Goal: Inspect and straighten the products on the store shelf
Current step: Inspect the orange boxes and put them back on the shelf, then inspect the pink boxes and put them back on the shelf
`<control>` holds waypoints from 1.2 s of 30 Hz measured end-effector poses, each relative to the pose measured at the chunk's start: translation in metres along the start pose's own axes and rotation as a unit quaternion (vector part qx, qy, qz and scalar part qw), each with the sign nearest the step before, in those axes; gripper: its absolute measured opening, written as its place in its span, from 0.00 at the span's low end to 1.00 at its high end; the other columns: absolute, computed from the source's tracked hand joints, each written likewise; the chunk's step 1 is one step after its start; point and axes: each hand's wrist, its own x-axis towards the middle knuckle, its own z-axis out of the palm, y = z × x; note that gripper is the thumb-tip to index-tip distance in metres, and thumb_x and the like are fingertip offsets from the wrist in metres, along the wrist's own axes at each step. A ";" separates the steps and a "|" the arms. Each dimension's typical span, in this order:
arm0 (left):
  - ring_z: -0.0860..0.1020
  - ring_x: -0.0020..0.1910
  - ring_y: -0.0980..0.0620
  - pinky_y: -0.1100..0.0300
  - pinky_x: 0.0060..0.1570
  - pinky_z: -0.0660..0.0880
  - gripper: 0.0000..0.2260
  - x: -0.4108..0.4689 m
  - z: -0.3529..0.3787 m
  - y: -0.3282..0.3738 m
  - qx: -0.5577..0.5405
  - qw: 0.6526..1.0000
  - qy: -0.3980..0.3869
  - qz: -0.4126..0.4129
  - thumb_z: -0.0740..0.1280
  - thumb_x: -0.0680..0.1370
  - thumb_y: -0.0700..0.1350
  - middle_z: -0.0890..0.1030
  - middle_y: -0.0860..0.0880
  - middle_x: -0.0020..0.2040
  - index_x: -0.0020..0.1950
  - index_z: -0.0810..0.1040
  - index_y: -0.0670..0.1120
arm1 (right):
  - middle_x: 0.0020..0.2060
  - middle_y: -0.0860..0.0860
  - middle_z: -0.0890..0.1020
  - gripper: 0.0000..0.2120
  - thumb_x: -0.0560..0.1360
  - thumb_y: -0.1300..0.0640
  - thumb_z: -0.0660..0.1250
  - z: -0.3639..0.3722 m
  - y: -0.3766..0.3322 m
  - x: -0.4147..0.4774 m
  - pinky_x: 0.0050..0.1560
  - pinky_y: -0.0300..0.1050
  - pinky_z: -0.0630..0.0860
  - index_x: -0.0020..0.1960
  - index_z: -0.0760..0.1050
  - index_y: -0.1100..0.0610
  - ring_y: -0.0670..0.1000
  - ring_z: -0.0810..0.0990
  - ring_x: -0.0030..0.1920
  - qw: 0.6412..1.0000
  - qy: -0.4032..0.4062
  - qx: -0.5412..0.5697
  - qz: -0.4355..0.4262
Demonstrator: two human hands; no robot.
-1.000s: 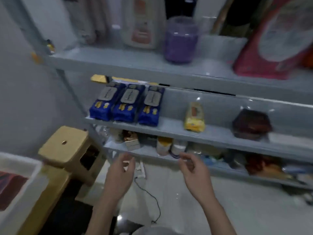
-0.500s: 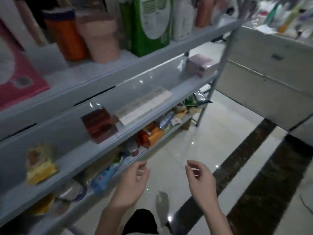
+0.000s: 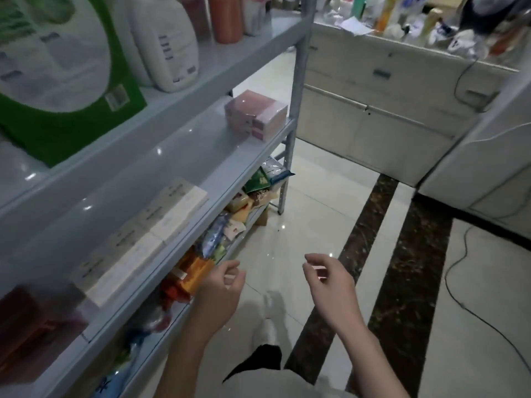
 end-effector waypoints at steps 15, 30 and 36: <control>0.78 0.53 0.62 0.62 0.48 0.76 0.11 0.204 0.085 0.157 0.012 0.999 -0.018 0.030 0.64 0.83 0.53 0.79 0.58 0.55 0.65 0.75 0.55 | 0.54 0.42 0.81 0.09 0.81 0.54 0.69 -0.070 -0.016 0.241 0.48 0.31 0.76 0.61 0.81 0.49 0.38 0.81 0.50 1.000 0.014 0.009 -0.017; 0.73 0.52 0.68 0.72 0.42 0.68 0.10 0.294 0.177 0.271 -0.040 0.985 0.145 -0.081 0.62 0.83 0.55 0.76 0.63 0.55 0.64 0.74 0.57 | 0.53 0.41 0.81 0.06 0.82 0.53 0.68 -0.140 -0.048 0.466 0.44 0.25 0.73 0.58 0.78 0.45 0.30 0.78 0.49 0.974 -0.177 -0.008 -0.137; 0.73 0.48 0.71 0.70 0.45 0.69 0.10 0.333 0.166 0.269 -0.082 0.968 0.210 -0.113 0.63 0.84 0.51 0.78 0.64 0.50 0.65 0.74 0.54 | 0.54 0.43 0.82 0.07 0.81 0.56 0.69 -0.105 -0.072 0.516 0.45 0.27 0.74 0.58 0.80 0.47 0.35 0.80 0.50 0.957 -0.226 -0.018 -0.179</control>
